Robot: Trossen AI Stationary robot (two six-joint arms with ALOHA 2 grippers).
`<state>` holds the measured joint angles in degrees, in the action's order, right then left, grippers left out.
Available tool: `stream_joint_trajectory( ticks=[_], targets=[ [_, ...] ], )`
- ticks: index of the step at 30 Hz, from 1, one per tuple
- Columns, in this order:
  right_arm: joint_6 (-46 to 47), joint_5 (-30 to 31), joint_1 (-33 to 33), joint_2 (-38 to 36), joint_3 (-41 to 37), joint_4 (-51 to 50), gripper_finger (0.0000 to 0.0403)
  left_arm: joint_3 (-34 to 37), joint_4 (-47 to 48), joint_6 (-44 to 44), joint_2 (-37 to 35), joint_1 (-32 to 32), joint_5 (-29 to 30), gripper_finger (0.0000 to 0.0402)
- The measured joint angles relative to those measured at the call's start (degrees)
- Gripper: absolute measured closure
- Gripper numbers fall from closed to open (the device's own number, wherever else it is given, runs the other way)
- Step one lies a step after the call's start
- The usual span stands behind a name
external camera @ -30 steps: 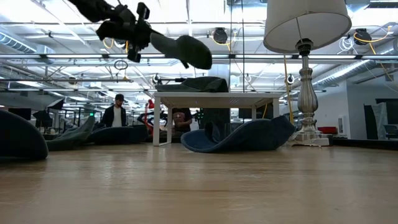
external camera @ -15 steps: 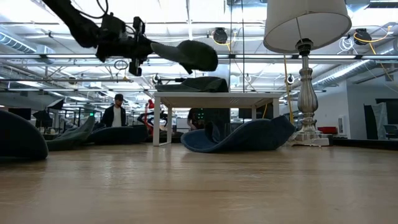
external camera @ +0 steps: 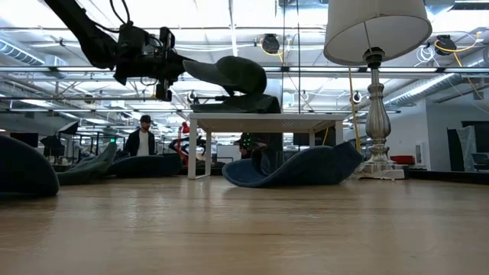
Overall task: Pick & Place hat
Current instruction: Stack the right gray cap on top of the gray cap on the shelf
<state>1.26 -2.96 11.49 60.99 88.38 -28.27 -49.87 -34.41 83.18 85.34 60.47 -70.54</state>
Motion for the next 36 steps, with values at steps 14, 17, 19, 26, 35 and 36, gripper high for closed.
stream_joint_trajectory(
  ticks=[14,17,19,26,35,36],
  targets=[
    [-2.0,0.3,0.0,0.0,0.0,-0.8,0.0312,0.3,-0.2,-1.6,3.1,-1.3,1.2,0.0395],
    [-2.0,0.2,0.0,0.0,0.0,-0.8,0.0312,0.3,0.0,-1.4,4.5,-1.4,2.1,0.0395],
    [-2.0,0.2,0.0,0.0,0.0,-0.8,0.0312,0.3,0.6,-1.0,5.1,-1.4,3.8,0.0392],
    [-0.7,0.2,0.0,0.0,0.0,-0.8,0.0312,0.3,3.3,-0.6,5.3,-1.3,6.7,0.0308],
    [-0.4,0.2,0.0,0.0,0.0,-1.3,0.0312,0.2,6.6,0.1,5.3,0.7,3.2,0.0197],
    [-0.4,0.2,0.0,0.0,0.0,-1.3,0.0312,0.2,8.5,-0.3,5.0,1.1,3.2,0.019]
  ],
)
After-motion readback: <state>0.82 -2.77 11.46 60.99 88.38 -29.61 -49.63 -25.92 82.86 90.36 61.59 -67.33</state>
